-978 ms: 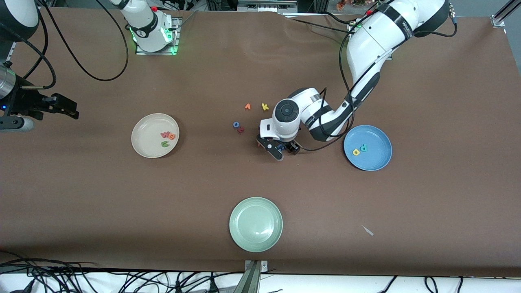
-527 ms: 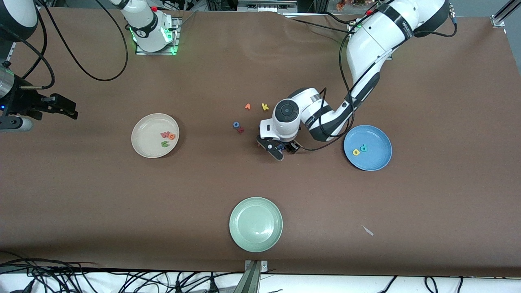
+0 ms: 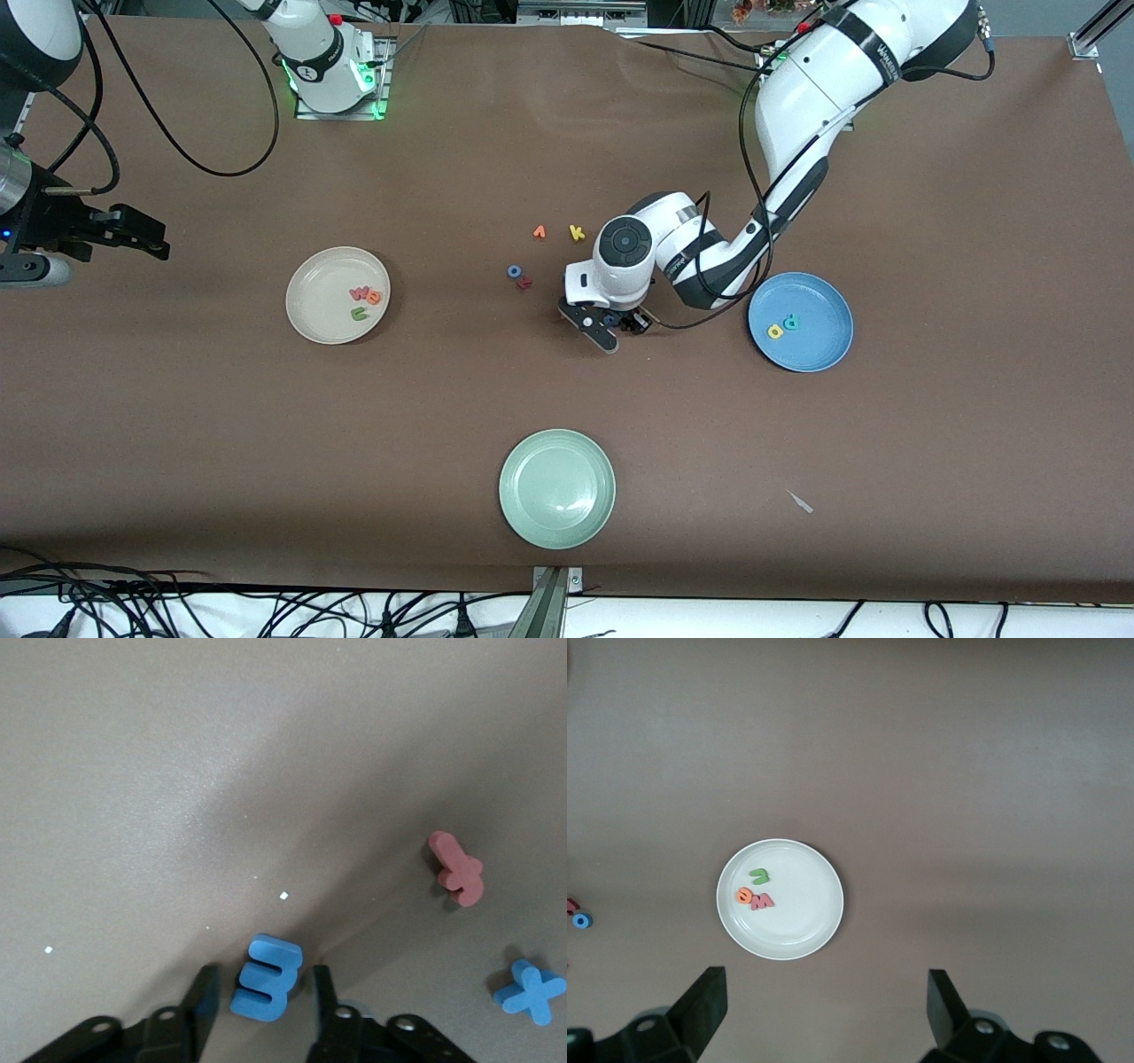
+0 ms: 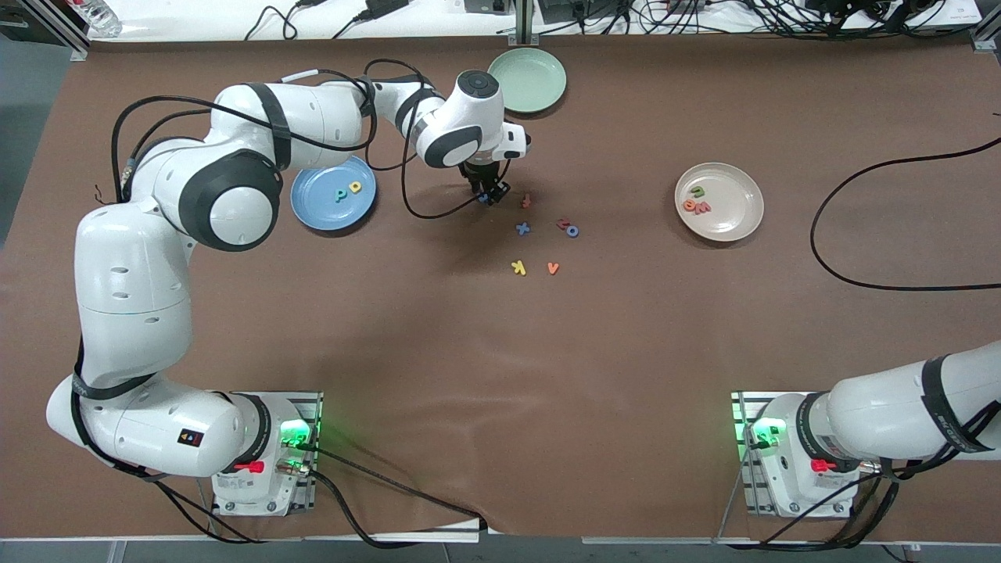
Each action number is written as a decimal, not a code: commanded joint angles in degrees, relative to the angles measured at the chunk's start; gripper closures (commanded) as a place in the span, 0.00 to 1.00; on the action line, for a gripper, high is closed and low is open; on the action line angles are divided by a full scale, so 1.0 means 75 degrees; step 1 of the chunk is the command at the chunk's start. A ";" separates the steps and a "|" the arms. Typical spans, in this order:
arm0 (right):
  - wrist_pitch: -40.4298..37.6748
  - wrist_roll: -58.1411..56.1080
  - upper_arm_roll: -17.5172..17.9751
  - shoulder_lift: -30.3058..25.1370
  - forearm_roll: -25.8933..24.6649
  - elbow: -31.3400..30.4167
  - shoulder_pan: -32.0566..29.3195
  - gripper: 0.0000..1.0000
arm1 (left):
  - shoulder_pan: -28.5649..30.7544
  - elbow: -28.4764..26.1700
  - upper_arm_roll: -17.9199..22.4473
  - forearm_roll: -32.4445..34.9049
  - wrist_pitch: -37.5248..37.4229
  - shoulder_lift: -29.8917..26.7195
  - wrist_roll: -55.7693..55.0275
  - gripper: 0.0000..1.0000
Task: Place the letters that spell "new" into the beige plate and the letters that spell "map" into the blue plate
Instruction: 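Close the left gripper on the blue E and lift it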
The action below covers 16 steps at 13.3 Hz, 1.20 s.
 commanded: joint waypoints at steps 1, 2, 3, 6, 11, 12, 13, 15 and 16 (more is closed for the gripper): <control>-0.0089 0.0035 -0.0022 0.0096 -0.0102 0.0221 0.0042 0.00 | -0.0127 0.0213 0.0100 0.0145 0.0006 0.0120 -0.0181 0.57; -0.0089 0.0035 -0.0022 0.0096 -0.0102 0.0221 0.0042 0.00 | -0.0127 0.0213 0.0100 0.0145 0.0006 0.0120 -0.0181 0.58; -0.0077 0.0035 -0.0022 0.0096 -0.0102 0.0221 0.0042 0.00 | -0.0127 0.0213 0.0100 0.0168 0.0006 0.0120 -0.0193 0.58; -0.0089 0.0047 -0.0022 0.0108 -0.0114 0.0221 0.0042 0.00 | -0.0127 0.0213 0.0146 0.0169 0.0006 0.0143 -0.0274 0.65; -0.0100 0.0035 -0.0022 0.0108 -0.0102 0.0221 0.0054 0.00 | -0.0127 0.0213 0.0158 0.0192 0.0018 0.0225 -0.0345 0.73; -0.0100 0.0035 -0.0022 0.0108 -0.0102 0.0221 0.0054 0.00 | -0.0127 0.0202 0.0158 0.0180 0.0018 0.0225 -0.0357 0.77; -0.0100 0.0035 -0.0022 0.0108 -0.0102 0.0221 0.0054 0.00 | -0.0127 0.0202 0.0158 0.0192 0.0007 0.0225 -0.0415 0.83; -0.0100 0.0035 -0.0010 0.0096 -0.0102 0.0221 0.0054 0.00 | -0.0116 0.0213 0.0158 0.0204 0.0007 0.0213 -0.0485 0.88; -0.0100 0.0035 -0.0010 0.0096 -0.0102 0.0221 0.0077 0.00 | -0.0116 0.0213 0.0158 0.0192 -0.0017 0.0202 -0.0520 0.96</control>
